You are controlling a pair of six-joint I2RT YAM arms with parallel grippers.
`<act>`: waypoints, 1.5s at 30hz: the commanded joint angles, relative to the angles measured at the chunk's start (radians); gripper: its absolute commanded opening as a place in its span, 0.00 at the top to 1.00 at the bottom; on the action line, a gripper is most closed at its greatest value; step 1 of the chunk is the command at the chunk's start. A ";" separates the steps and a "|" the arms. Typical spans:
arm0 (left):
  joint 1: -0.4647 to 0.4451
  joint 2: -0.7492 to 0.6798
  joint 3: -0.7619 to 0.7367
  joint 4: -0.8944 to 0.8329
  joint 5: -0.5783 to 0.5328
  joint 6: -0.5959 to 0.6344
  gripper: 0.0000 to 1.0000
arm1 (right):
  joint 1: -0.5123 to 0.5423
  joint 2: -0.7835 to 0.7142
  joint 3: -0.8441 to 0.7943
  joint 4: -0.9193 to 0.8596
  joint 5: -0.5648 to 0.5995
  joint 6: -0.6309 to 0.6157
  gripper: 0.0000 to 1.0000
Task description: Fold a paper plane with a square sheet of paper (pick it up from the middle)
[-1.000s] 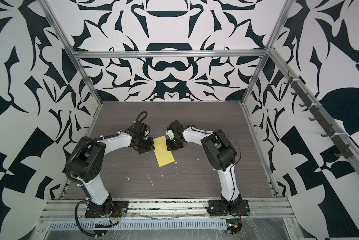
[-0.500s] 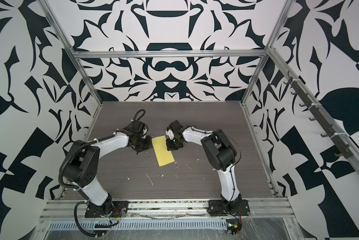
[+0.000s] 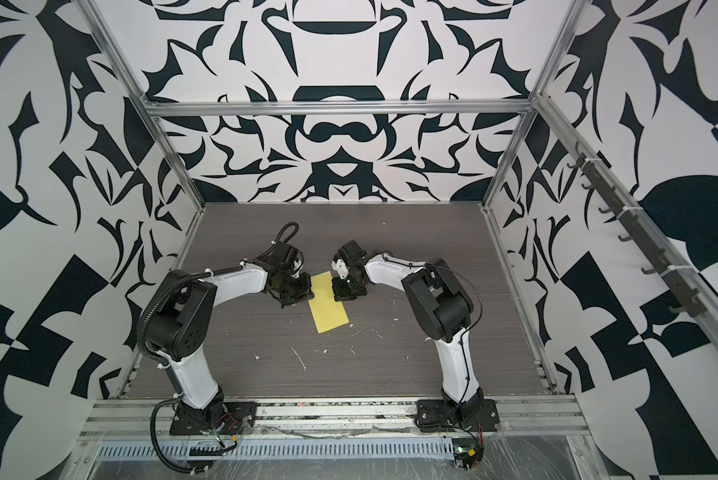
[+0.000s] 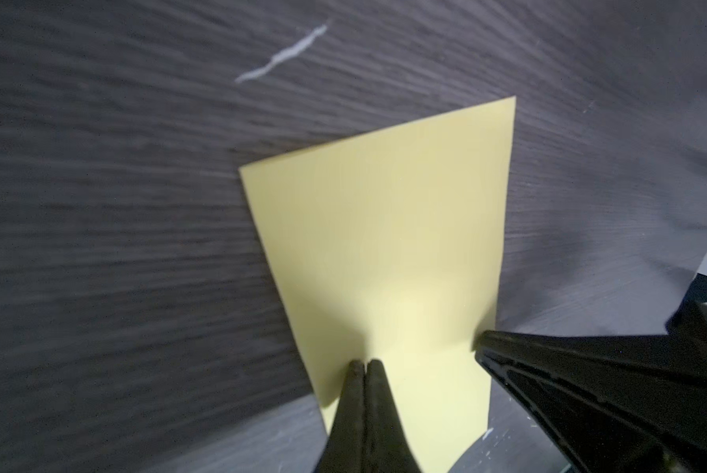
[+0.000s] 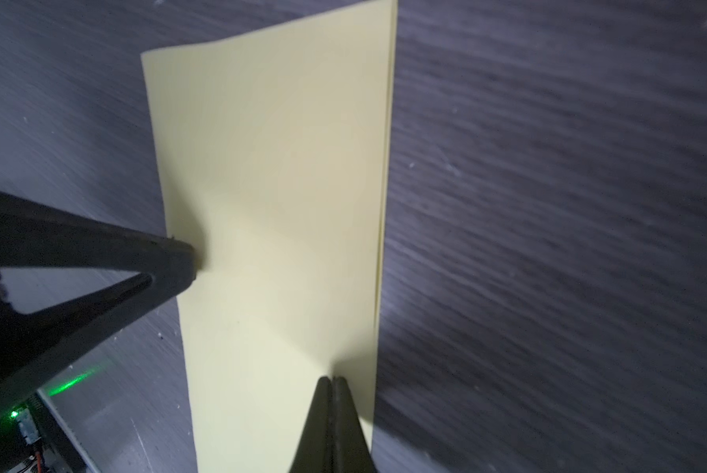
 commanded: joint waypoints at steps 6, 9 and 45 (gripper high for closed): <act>0.065 -0.071 -0.071 -0.128 -0.126 0.061 1.00 | -0.027 0.129 0.030 -0.149 0.282 -0.129 1.00; 0.100 -0.119 -0.073 -0.145 -0.131 0.076 1.00 | -0.029 0.137 0.072 -0.167 0.290 -0.193 1.00; 0.055 0.116 0.058 0.034 0.014 0.030 1.00 | -0.006 -0.056 0.187 -0.134 0.057 0.057 0.97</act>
